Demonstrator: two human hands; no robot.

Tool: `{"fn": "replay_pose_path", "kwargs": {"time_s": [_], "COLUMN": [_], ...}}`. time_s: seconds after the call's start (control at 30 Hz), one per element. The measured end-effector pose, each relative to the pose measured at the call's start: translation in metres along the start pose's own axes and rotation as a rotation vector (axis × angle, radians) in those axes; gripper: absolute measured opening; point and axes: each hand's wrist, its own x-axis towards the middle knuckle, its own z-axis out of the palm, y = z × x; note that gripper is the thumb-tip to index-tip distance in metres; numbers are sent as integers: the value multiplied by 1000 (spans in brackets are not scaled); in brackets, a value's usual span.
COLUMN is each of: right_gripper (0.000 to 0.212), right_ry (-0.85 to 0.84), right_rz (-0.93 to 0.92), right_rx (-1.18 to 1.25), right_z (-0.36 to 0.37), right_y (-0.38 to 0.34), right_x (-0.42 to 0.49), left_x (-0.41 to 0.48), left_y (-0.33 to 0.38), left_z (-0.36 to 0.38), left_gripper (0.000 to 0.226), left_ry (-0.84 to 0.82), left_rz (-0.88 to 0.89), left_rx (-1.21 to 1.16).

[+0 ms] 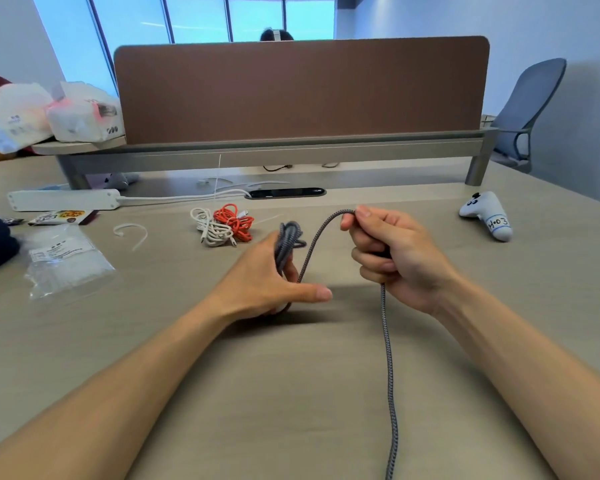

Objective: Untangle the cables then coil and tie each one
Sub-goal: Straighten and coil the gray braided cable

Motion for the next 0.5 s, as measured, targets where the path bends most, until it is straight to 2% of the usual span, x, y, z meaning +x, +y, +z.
{"fn": "replay_pose_path", "kwargs": {"time_s": [0.07,0.13,0.17,0.3,0.4,0.5], "right_gripper": [27,27,27,27,28,31], "right_ry": [3,15,21,40,61,104], "right_rz": [-10,-20,-23,-28,-17,0], "right_rx": [23,41,45,37,-13,-184], "right_z": [2,1,0,0,-1,-1], "right_y": [0,0,1,2,3,8], "right_x": [0,1,2,3,3,4], "left_x": [-2,-2,-2,-2,-7,-8], "left_y": [4,5,4,-2,-3,2], "left_z": [6,8,8,7,9,12], "left_gripper": [43,22,19,25,26,37], "left_ry": [-53,-67,-72,-137,-193,-148], "left_rz": [48,62,59,129,91,34], "left_rx": [25,-66,-114,-168,-416,-610]}}
